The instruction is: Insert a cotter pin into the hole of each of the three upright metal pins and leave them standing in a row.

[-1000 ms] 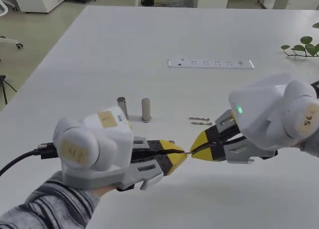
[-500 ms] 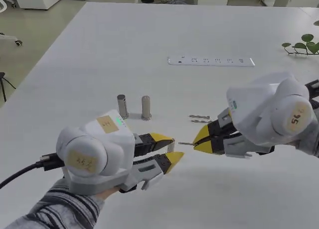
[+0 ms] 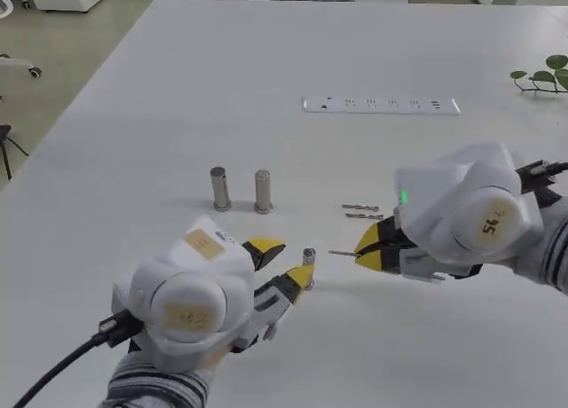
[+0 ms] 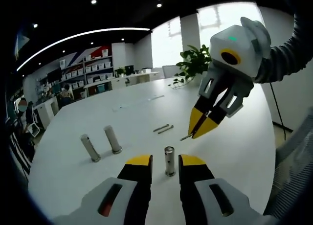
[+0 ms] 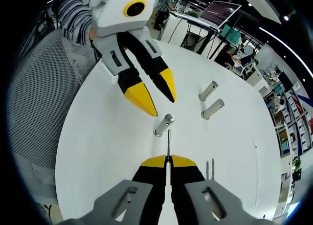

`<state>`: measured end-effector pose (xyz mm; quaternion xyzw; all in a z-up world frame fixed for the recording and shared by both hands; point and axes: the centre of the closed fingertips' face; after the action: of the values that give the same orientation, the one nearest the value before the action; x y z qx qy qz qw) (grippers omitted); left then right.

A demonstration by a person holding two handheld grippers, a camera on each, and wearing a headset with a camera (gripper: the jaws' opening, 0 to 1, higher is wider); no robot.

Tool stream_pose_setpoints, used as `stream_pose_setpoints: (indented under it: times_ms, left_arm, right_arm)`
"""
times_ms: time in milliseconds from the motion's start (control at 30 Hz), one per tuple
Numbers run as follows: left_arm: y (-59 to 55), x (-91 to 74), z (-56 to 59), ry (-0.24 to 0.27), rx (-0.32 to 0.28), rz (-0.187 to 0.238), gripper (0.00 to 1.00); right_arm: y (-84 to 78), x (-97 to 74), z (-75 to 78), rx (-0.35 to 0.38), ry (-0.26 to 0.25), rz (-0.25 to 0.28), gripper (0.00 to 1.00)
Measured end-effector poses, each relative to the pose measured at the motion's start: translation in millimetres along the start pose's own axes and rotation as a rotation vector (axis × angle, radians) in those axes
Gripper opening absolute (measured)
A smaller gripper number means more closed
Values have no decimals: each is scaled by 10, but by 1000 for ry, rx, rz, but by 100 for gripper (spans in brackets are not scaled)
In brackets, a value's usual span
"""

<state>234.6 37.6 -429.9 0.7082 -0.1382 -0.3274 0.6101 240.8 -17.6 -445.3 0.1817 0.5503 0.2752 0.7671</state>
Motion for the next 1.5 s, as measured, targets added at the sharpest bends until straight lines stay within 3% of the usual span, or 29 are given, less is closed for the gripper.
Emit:
stream_pose_setpoints:
  times_ms: [133,267,400,967,1500]
  left_arm:
    - [-87,50,5,21,7,-25,18]
    - [-156,118,11,26,-38,-33,18]
    - [-200,169,35,24,-38,-46,17]
    - [-320,313,58,69,-84,-81,11]
    - [-354,319,50,68,-53,-89,5]
  right_arm:
    - [-12,37,20,0,-6,-3,0]
    - [1,71,18,2,-1,1,0]
    - [0,106,9,-3,1,-4,0]
    - [73,150,-24,-9,15,6,0]
    - [126,149,-32,-28,31,-14,0]
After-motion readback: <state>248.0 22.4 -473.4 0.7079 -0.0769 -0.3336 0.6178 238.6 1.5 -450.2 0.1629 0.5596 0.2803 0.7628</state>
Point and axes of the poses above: the centre of the closed fingertips' face, and the gripper's own axes: x roughly forward along the fingers, z roughly to its right, y roughly out of its top, and after that the axes turned 6 degrees about z, right-handed
